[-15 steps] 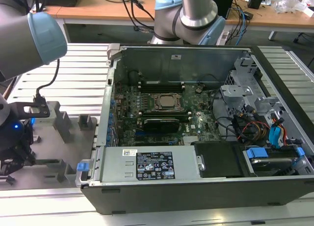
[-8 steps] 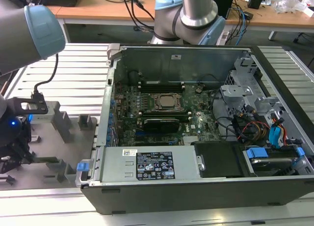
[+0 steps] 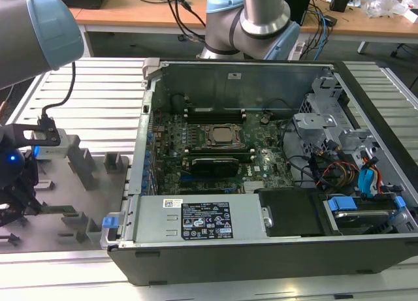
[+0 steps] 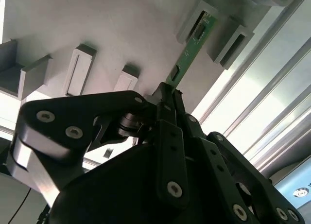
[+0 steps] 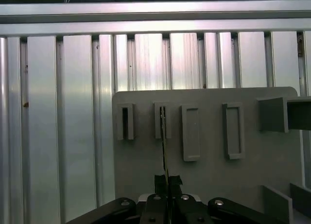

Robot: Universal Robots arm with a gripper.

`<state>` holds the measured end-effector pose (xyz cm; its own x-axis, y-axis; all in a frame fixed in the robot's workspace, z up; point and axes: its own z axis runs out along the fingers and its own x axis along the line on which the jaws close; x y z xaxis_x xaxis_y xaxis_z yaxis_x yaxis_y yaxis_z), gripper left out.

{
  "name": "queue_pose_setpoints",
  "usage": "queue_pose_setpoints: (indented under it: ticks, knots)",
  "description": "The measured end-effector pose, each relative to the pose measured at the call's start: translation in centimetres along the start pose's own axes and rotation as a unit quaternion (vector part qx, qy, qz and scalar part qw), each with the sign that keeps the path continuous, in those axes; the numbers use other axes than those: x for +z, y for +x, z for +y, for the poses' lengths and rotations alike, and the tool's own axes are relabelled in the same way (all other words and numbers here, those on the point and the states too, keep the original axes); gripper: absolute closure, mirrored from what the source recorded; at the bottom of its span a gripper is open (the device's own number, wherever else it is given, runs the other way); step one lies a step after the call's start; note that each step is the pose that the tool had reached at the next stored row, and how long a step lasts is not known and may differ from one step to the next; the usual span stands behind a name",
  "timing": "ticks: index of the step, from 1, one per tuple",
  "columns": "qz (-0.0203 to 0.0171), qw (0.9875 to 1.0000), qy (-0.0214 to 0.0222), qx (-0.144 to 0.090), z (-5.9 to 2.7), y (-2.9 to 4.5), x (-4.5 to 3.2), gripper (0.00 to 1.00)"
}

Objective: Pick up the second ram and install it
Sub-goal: 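Pick up the second ram and move it above second insertion slot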

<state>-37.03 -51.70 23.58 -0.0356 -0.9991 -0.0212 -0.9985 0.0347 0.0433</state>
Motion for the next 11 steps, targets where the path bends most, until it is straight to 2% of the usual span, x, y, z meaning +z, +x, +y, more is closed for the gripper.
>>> queue_pose_setpoints:
  ticks: [11]
  knots:
    - [0.0000,1.0000,0.0000,0.000,0.06,-0.03,-1.28,0.87]
